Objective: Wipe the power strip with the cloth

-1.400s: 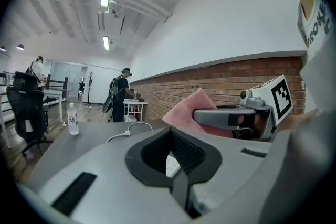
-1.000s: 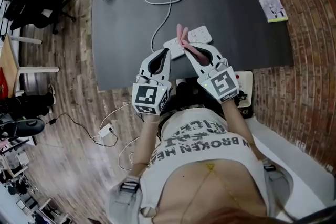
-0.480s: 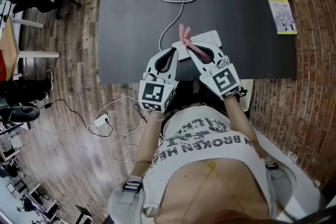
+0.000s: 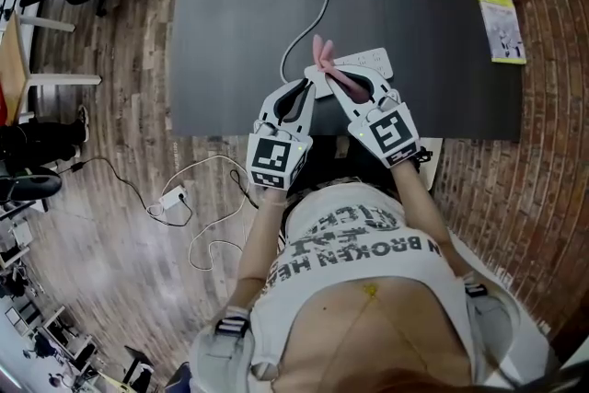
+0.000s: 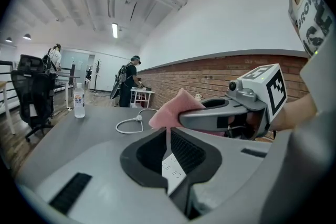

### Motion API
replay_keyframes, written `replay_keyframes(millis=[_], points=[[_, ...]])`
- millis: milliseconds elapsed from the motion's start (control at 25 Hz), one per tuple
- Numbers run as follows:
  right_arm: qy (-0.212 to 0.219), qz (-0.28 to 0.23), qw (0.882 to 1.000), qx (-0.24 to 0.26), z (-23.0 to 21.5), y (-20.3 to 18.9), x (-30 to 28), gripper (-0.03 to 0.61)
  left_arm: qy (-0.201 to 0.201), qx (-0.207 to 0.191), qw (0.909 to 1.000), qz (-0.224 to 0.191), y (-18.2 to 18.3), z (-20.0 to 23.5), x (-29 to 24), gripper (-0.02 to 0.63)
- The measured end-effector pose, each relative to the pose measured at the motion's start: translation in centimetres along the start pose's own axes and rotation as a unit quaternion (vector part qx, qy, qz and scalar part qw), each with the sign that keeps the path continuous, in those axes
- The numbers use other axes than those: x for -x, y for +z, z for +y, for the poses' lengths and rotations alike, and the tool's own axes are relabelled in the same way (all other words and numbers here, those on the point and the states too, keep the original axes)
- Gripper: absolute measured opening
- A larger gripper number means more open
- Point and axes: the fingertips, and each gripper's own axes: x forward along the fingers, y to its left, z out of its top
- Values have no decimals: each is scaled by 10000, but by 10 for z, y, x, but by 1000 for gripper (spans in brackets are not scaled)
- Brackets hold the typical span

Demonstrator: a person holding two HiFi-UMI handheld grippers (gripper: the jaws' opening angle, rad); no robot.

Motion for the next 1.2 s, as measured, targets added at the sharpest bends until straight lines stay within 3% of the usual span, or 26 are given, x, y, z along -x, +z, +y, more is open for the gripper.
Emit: replay_keyframes(millis=[320,800,1000,1200], points=[[125,223,9996,-143,-4,-16,-12,17,-25,143,9996,223,-24,4,-8,19],[421,691,9967,-75,-5,-51,-31,17,-183,182,9949,970,-78,4,-30,133],[437,799,9958,-100,-9,-62,-34,17,-200,-10,9862,1646,-115,7,-40,224],[374,917,9949,-183,-13,-69,-30,17,-264,-557,9703,2340,-150,11,-52,261]])
